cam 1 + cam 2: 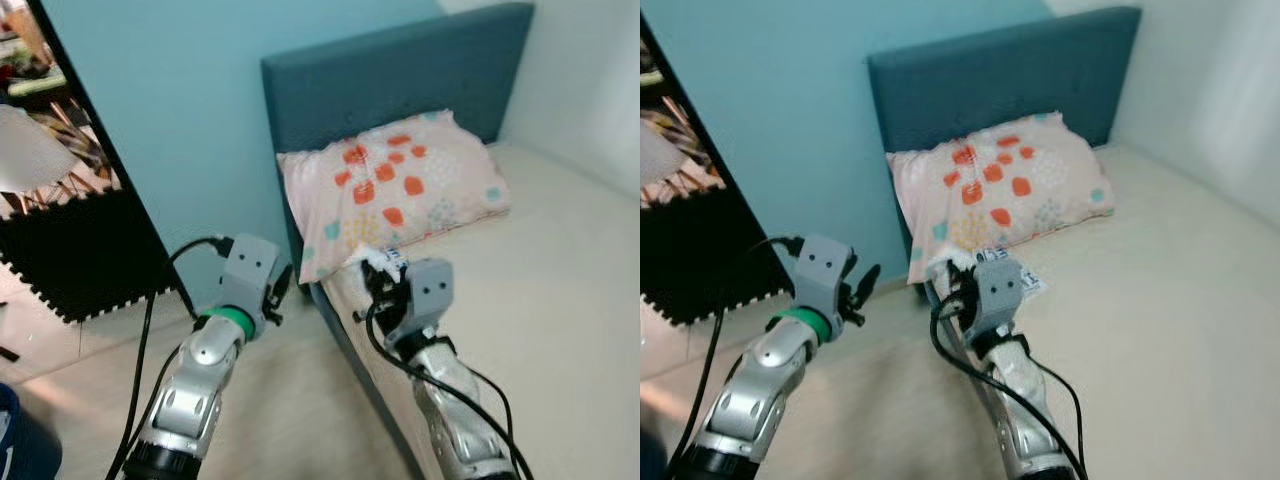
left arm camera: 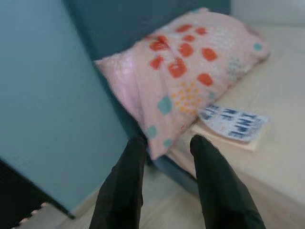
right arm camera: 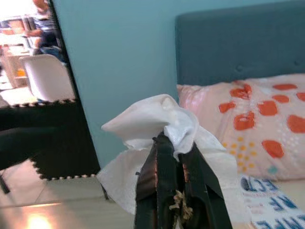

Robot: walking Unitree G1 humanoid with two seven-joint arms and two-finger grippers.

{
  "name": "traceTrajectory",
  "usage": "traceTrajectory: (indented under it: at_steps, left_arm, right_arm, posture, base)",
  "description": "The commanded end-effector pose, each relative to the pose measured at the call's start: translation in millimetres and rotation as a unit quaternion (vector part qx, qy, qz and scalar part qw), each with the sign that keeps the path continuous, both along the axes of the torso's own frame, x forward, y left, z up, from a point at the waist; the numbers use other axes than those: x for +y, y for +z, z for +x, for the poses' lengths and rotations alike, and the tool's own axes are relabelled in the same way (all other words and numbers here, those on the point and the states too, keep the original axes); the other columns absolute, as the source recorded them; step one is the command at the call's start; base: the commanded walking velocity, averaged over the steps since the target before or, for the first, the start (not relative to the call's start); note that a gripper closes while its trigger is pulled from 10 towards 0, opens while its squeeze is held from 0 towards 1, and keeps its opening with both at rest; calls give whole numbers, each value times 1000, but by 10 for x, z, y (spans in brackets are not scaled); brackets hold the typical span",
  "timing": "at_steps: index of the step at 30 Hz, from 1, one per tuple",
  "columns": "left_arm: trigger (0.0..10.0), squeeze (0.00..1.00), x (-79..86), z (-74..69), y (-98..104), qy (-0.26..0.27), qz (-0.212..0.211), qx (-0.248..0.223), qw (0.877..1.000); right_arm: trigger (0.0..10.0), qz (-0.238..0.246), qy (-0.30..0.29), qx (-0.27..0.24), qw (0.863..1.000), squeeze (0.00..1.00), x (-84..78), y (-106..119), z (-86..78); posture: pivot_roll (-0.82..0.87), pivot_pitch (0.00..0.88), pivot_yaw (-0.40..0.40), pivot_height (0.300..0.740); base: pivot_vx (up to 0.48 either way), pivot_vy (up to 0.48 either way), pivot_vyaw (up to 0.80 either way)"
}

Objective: Clean up the room

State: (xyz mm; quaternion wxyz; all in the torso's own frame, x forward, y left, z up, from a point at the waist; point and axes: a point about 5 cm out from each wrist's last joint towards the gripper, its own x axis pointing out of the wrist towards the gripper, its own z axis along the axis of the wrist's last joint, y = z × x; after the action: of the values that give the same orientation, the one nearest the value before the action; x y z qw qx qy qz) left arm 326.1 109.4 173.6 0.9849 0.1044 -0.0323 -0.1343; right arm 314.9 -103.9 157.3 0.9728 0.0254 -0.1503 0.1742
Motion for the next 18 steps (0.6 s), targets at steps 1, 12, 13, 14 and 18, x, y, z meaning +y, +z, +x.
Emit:
traceTrajectory:
  at_steps: [1, 12, 13, 14, 18]
  left_arm:
    - [10000, 0, 85, 2, -67, 17, 8, 12, 1000]
    - [10000, 0, 88, 7, -73, 18, 11, 15, 1000]
    - [10000, 0, 88, 7, -73, 18, 11, 15, 1000]
    - [10000, 0, 88, 7, -73, 18, 11, 15, 1000]
    - [10000, 0, 90, 10, -76, 21, 12, 16, 1000]
  right_arm:
    - [10000, 6, 20, -1, 1000, 0, 74, -4, -33]
    - [10000, 10, 32, -3, 999, 0, 102, 5, -47]
    - [10000, 10, 32, -3, 999, 0, 102, 5, -47]
    - [10000, 10, 32, -3, 999, 0, 102, 5, -47]
    - [10000, 11, 36, -3, 999, 0, 108, 5, -52]
  posture:
    - [-106, 26, 120, 700]
    - [-104, 32, 121, 700]
    - [-104, 32, 121, 700]
    - [-104, 32, 121, 700]
    - [-103, 35, 121, 700]
  base:
    - [0, 0, 706]
    - [0, 0, 701]
    - [0, 0, 700]
    - [0, 0, 700]
    - [0, 0, 700]
